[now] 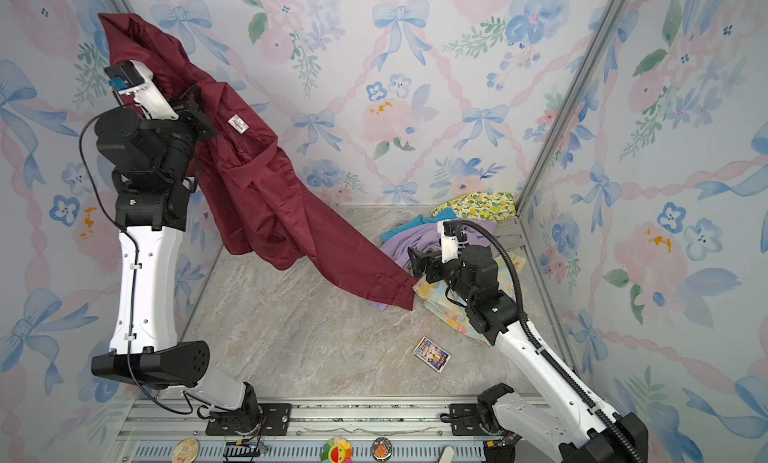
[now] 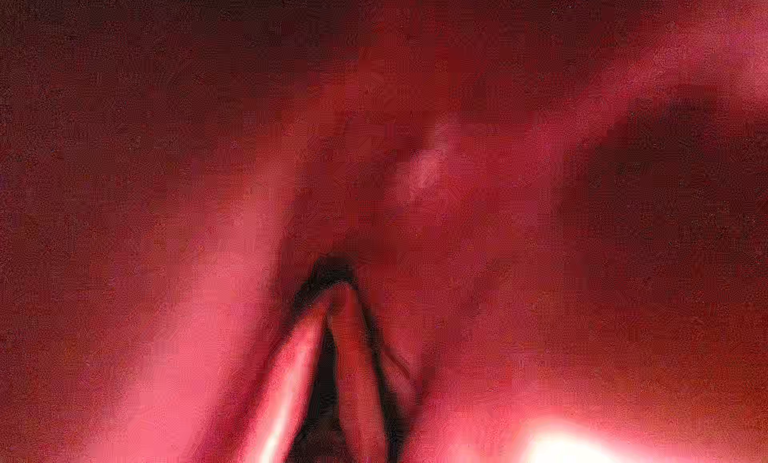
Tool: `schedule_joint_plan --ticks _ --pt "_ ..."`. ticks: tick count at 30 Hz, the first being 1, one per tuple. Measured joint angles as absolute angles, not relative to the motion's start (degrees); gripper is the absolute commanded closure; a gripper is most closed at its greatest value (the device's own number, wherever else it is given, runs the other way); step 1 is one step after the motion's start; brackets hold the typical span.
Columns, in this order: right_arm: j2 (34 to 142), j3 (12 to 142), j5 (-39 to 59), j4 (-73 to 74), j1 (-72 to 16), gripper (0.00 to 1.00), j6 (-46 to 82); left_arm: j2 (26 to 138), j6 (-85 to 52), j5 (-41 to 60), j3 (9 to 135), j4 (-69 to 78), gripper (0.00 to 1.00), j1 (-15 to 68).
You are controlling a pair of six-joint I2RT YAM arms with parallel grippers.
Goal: Pick out a specific cloth from the pile
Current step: 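Carry the maroon shirt with the left gripper away from the pile and lower it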
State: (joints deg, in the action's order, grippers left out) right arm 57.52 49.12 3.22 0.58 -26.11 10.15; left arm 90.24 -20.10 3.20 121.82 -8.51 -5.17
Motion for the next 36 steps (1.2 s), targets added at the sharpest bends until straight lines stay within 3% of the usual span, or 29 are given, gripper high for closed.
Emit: schedule_joint_plan --ticks 6,14,20,29,36 --pt "59.5 51.3 3.4 -0.2 -28.6 0.03 9.6 89.4 -22.0 2.7 121.3 -8.9 1.00 -13.1" --pt "62.1 52.2 3.4 -1.9 -31.6 0.03 8.5 89.9 -25.4 1.0 121.4 -8.6 1.00 -17.1" --pt "62.2 52.2 3.4 -2.5 -31.7 0.03 8.4 92.2 -26.7 2.0 121.4 -7.8 1.00 -14.3" --pt "62.4 50.6 2.9 -1.3 -31.7 0.03 8.5 97.1 -25.3 2.0 122.2 -7.6 1.00 -2.9" --pt "63.2 49.6 2.5 -0.4 -31.7 0.03 8.5 105.9 -24.6 1.7 128.0 -6.6 1.00 -2.0"
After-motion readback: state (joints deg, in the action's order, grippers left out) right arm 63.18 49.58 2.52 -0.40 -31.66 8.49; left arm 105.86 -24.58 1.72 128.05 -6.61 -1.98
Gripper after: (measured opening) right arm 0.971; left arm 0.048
